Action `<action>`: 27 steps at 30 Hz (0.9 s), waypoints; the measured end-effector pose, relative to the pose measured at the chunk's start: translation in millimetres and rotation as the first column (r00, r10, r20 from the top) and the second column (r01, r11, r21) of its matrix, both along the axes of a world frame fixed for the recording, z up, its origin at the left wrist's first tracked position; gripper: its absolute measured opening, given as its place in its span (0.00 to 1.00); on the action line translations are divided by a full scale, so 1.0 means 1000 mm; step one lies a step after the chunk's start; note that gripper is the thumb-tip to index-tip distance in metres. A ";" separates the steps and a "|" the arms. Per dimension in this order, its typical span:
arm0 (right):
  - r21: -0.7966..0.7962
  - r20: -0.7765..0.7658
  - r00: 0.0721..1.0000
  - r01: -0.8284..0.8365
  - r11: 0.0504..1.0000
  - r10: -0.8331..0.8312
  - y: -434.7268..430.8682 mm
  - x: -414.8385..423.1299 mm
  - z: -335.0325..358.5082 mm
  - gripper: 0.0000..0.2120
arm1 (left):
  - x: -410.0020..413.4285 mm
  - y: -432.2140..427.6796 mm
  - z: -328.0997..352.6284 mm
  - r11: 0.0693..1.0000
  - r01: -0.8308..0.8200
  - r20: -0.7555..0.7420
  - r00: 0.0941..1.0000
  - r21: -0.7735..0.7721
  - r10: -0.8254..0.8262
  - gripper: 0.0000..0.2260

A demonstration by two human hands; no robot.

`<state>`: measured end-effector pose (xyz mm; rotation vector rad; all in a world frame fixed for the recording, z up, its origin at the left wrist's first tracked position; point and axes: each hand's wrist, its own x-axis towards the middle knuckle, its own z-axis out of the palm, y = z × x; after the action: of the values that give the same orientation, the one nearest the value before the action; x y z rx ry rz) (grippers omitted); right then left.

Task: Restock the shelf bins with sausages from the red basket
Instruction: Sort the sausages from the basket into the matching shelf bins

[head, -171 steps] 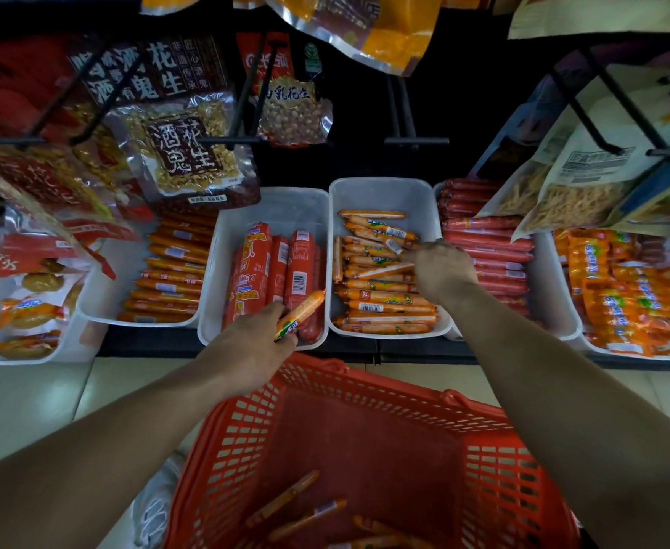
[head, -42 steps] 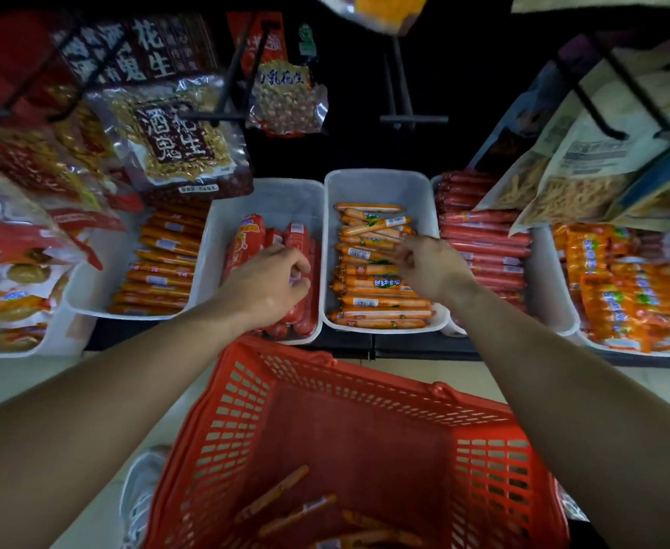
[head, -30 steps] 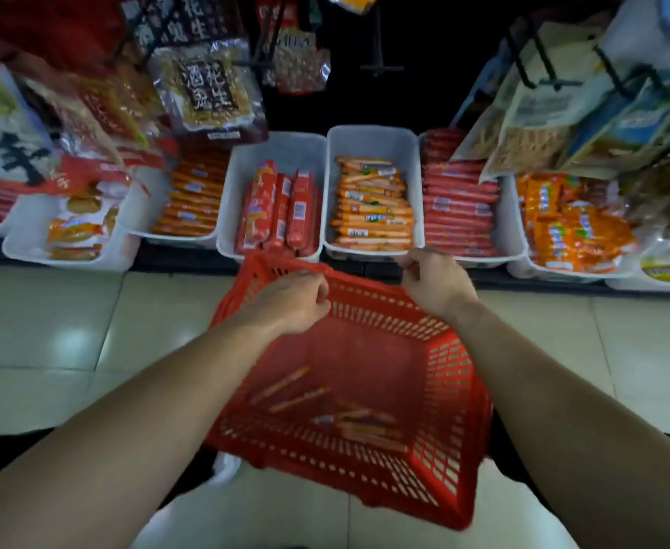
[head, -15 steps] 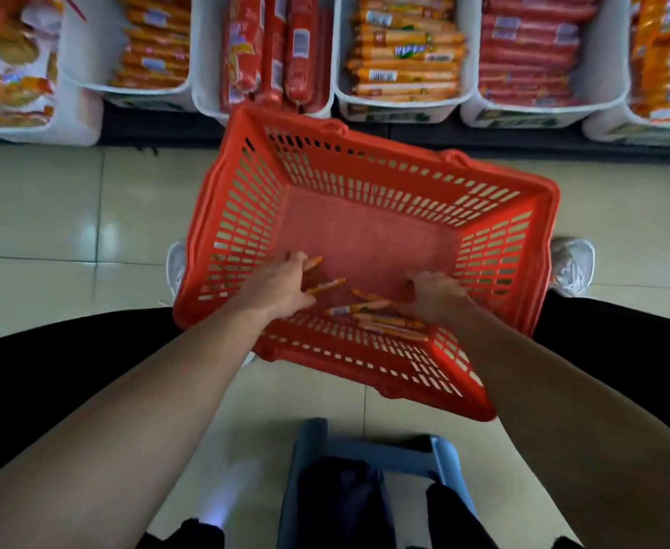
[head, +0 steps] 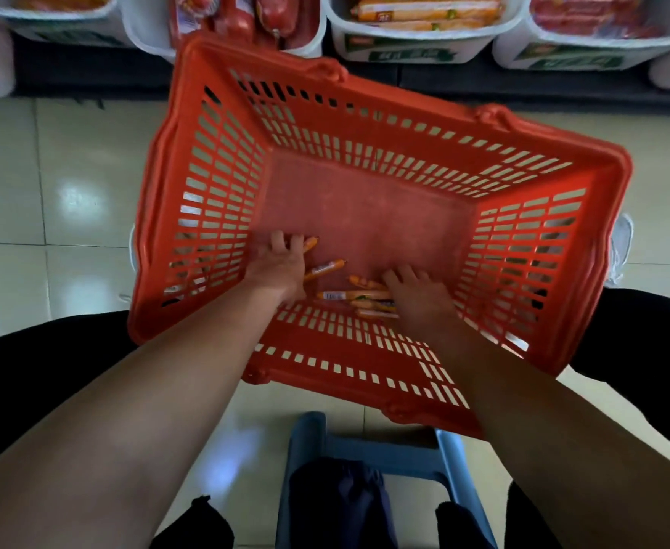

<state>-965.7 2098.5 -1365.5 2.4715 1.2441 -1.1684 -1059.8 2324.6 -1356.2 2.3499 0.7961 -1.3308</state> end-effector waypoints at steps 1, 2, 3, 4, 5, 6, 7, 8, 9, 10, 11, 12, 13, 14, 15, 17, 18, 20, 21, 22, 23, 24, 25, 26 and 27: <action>0.000 0.008 1.000 0.017 1.000 -0.017 0.000 0.001 -0.001 0.34 | 0.001 0.000 -0.002 1.000 0.014 0.004 1.000 0.019 -0.014 0.43; 0.004 0.016 0.999 0.039 0.999 -0.039 0.001 0.002 -0.002 0.32 | 0.003 0.000 -0.003 0.999 0.024 0.012 1.000 0.041 -0.024 0.41; 0.011 0.034 0.998 0.056 0.998 -0.056 0.002 0.004 -0.003 0.30 | 0.003 0.000 -0.005 0.998 0.033 0.024 0.999 0.061 -0.034 0.39; 0.014 0.059 0.996 0.066 0.998 -0.066 0.003 0.007 -0.003 0.27 | 0.003 0.001 -0.006 0.996 0.047 0.041 0.998 0.076 -0.050 0.37; 0.008 0.085 0.994 0.073 0.997 -0.073 0.005 0.011 -0.003 0.26 | 0.002 0.001 -0.008 0.994 0.064 0.061 0.996 0.087 -0.069 0.36; -0.001 0.104 0.991 0.085 0.996 -0.084 0.007 0.015 -0.003 0.26 | 0.001 0.001 -0.009 0.992 0.080 0.078 0.993 0.095 -0.087 0.35; -0.007 0.114 0.988 0.102 0.995 -0.101 0.009 0.019 -0.003 0.26 | 0.001 0.001 -0.010 0.991 0.091 0.088 0.991 0.102 -0.100 0.34; -0.004 0.118 0.986 0.120 0.993 -0.119 0.011 0.023 -0.003 0.27 | 0.001 0.001 -0.011 0.990 0.094 0.095 0.990 0.107 -0.105 0.33; 0.003 0.122 0.983 0.134 0.991 -0.134 0.012 0.026 -0.003 0.27 | 0.001 0.001 -0.012 0.990 0.089 0.105 0.989 0.111 -0.100 0.32; 0.014 0.130 0.981 0.144 0.990 -0.144 0.014 0.029 -0.004 0.27 | 0.002 0.002 -0.013 0.990 0.075 0.119 0.989 0.117 -0.089 0.31; 0.025 0.144 0.978 0.150 0.988 -0.152 0.015 0.032 -0.005 0.27 | 0.003 0.002 -0.014 0.991 0.058 0.132 0.989 0.123 -0.074 0.30; 0.031 0.160 0.975 0.154 0.988 -0.156 0.017 0.035 -0.007 0.26 | 0.004 0.003 -0.016 0.991 0.040 0.144 0.988 0.126 -0.058 0.28; 0.028 0.170 0.973 0.154 0.988 -0.157 0.019 0.038 -0.008 0.26 | 0.006 0.004 -0.017 0.992 0.021 0.159 0.986 0.128 -0.041 0.27; 0.022 0.173 0.973 0.153 0.988 -0.155 0.021 0.042 -0.008 0.27 | 0.007 0.005 -0.019 0.992 0.005 0.174 0.984 0.127 -0.027 0.26; 0.015 0.167 0.974 0.150 0.989 -0.151 0.023 0.046 -0.009 0.27 | 0.008 0.005 -0.020 0.992 -0.007 0.191 0.981 0.128 -0.018 0.25; 0.006 0.143 0.979 0.148 0.989 -0.147 0.026 0.051 -0.010 0.28 | 0.010 0.006 -0.022 0.993 -0.047 0.213 0.977 0.111 0.023 0.27; -0.002 0.123 0.981 0.153 0.988 -0.151 0.027 0.053 -0.011 0.28 | 0.012 0.006 -0.022 0.992 -0.087 0.217 0.974 0.092 0.065 0.28; -0.033 0.056 0.981 0.186 0.982 -0.184 0.028 0.056 -0.012 0.29 | 0.014 0.010 -0.025 0.987 -0.149 0.214 0.968 0.058 0.134 0.30; -0.055 0.022 0.978 0.207 0.977 -0.206 0.028 0.056 -0.012 0.30 | 0.016 0.011 -0.026 0.984 -0.173 0.212 0.964 0.051 0.158 0.29; -0.074 0.001 0.974 0.225 0.972 -0.225 0.027 0.056 -0.013 0.30 | 0.016 0.013 -0.027 0.978 -0.203 0.211 0.959 0.042 0.190 0.27; -0.084 -0.009 0.971 0.239 0.967 -0.240 0.027 0.056 -0.012 0.31 | 0.017 0.014 -0.026 0.972 -0.234 0.213 0.952 0.033 0.222 0.26; -0.086 -0.012 0.968 0.249 0.965 -0.250 0.026 0.055 -0.012 0.32 | 0.018 0.014 -0.025 0.966 -0.259 0.211 0.945 0.020 0.249 0.25; -0.082 -0.012 0.965 0.258 0.963 -0.260 0.025 0.055 -0.011 0.32 | 0.018 0.014 -0.023 0.960 -0.281 0.217 0.937 0.010 0.272 0.24; -0.079 -0.011 0.963 0.268 0.960 -0.269 0.025 0.054 -0.011 0.32 | 0.020 0.014 -0.020 0.954 -0.300 0.239 0.927 0.011 0.289 0.22; -0.081 -0.015 0.959 0.280 0.957 -0.282 0.025 0.055 -0.009 0.33 | 0.022 0.014 -0.017 0.950 -0.313 0.271 0.916 0.014 0.298 0.20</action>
<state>-911.2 2123.4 -1374.5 2.6441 0.8514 -1.2895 -1038.2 2338.8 -1373.0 2.2627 1.0724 -0.8538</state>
